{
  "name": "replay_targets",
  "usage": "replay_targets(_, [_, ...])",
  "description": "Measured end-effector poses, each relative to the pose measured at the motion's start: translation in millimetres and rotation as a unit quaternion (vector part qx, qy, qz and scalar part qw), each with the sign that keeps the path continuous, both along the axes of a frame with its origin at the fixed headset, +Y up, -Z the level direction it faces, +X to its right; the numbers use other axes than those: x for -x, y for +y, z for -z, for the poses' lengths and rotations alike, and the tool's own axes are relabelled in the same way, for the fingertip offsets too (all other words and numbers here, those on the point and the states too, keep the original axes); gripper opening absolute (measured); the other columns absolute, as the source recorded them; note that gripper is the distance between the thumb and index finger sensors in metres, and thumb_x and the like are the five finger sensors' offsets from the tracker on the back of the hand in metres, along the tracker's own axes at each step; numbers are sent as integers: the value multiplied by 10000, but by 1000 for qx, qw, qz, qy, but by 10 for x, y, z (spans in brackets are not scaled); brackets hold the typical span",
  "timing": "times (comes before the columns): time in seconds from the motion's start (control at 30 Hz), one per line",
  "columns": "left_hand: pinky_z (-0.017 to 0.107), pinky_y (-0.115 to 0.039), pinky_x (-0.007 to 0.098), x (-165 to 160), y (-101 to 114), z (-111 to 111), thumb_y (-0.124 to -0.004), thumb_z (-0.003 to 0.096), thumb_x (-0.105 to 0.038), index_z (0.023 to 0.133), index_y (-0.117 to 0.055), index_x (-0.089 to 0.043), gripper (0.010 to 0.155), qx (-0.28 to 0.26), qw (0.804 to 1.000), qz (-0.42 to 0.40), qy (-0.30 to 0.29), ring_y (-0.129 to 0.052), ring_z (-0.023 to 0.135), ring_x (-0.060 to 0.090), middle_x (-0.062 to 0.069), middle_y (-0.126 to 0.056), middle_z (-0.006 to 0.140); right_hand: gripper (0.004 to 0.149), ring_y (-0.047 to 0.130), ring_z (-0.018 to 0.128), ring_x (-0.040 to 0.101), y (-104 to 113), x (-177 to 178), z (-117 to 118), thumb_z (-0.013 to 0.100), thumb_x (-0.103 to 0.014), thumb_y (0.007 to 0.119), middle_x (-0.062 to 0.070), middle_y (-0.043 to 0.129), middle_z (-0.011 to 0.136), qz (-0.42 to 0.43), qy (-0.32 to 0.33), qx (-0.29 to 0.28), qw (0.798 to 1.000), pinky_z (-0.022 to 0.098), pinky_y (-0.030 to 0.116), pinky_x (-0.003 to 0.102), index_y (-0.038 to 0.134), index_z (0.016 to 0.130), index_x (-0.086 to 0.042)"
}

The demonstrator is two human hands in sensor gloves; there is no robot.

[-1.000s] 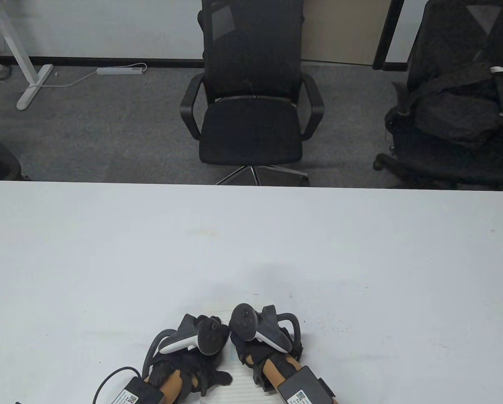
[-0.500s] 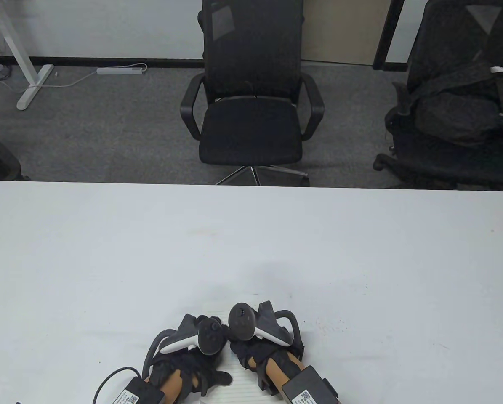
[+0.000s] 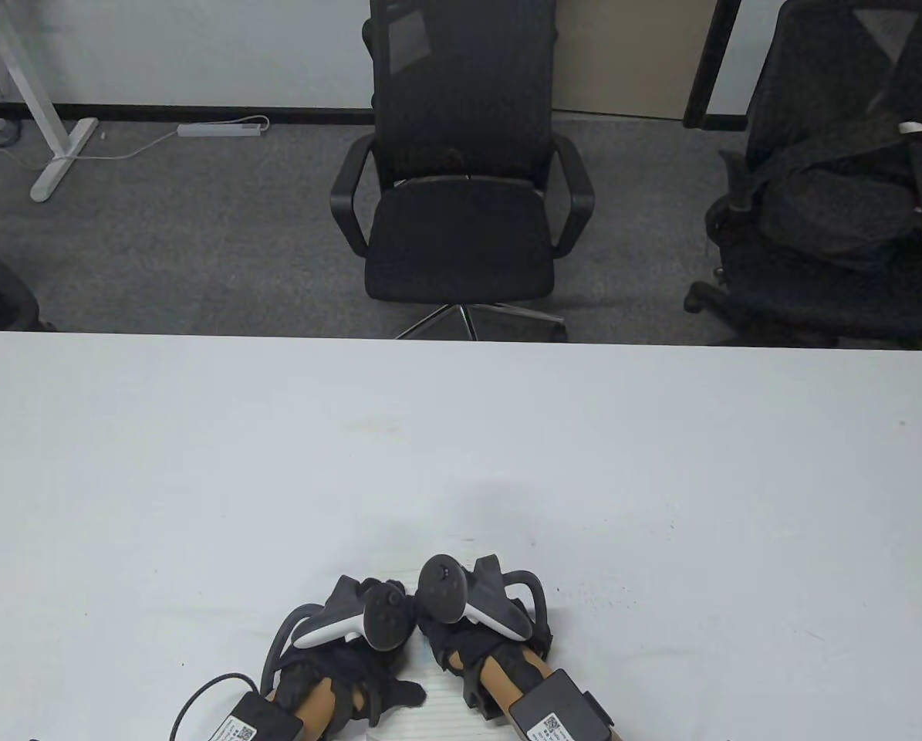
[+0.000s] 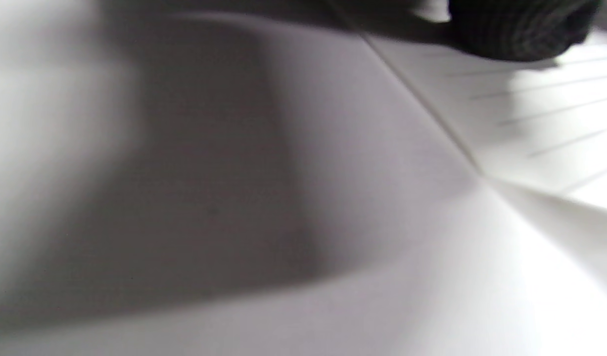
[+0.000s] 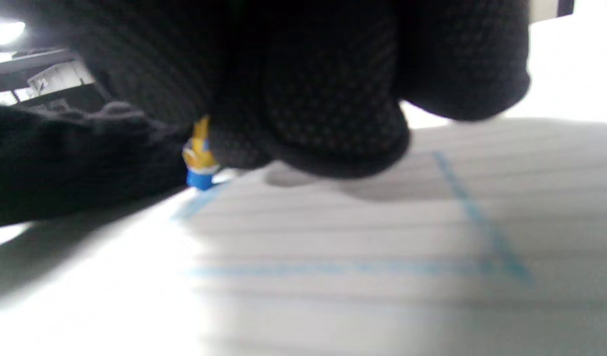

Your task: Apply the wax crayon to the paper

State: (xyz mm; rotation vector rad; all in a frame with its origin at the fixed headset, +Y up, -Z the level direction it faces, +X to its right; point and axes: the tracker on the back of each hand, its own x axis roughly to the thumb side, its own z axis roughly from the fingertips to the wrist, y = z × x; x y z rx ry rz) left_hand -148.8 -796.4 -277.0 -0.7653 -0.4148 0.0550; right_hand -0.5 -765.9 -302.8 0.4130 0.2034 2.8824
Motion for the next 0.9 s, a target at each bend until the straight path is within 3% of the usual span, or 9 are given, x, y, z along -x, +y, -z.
replay_targets(0.1, [744,-126,623,0,0,0,-708,394,-767,1067,-26,-353,1043,1,1000,0,0,48,1067,267,-60,99,1083,403,1004,338,163,24,9,-5,359,-375,847,43,988,589,-9,18,18,1000,357,887,413,877,744,-259])
replay_targets(0.2, [743,-125,623,0,-1,0,-707,394,-767,1066,-21,-357,1044,1,1000,0,0,49,1067,267,-59,100,1082,399,1005,355,164,35,16,-1,368,-375,846,43,984,600,-17,46,99,994,374,883,417,874,749,-263])
replay_targets(0.37, [742,-123,623,0,-1,1,-705,395,-768,1065,-21,-357,1042,2,1000,0,0,53,1065,265,-60,102,1081,405,1006,340,158,20,-14,-28,360,-382,845,34,989,592,-11,-1,10,1000,358,889,406,875,747,-269])
replay_targets(0.43, [742,-123,623,-1,-1,1,-706,395,-767,1065,-22,-355,1043,2,1000,0,0,52,1065,266,-60,101,1081,404,1006,339,162,30,-9,-34,360,-375,849,43,990,588,-11,10,24,1000,358,888,410,877,746,-258])
replay_targets(0.57, [742,-123,623,-1,-1,1,-706,393,-768,1064,-19,-359,1044,2,1000,0,1,51,1065,265,-61,102,1080,402,1006,349,165,42,13,-58,367,-375,849,44,988,592,-30,58,112,992,371,884,417,876,751,-257])
replay_targets(0.73, [742,-122,623,-1,-2,1,-705,393,-769,1063,-18,-359,1043,2,1000,0,1,54,1064,263,-62,104,1079,403,1008,340,161,33,5,-90,361,-379,849,39,990,588,-18,20,27,999,360,889,409,878,747,-264])
replay_targets(0.9, [742,-122,623,0,-2,1,-704,394,-769,1063,-18,-360,1042,2,1000,0,1,54,1065,264,-62,103,1080,400,1009,344,160,43,26,-95,364,-380,849,40,990,587,-34,66,88,993,366,889,413,877,746,-262])
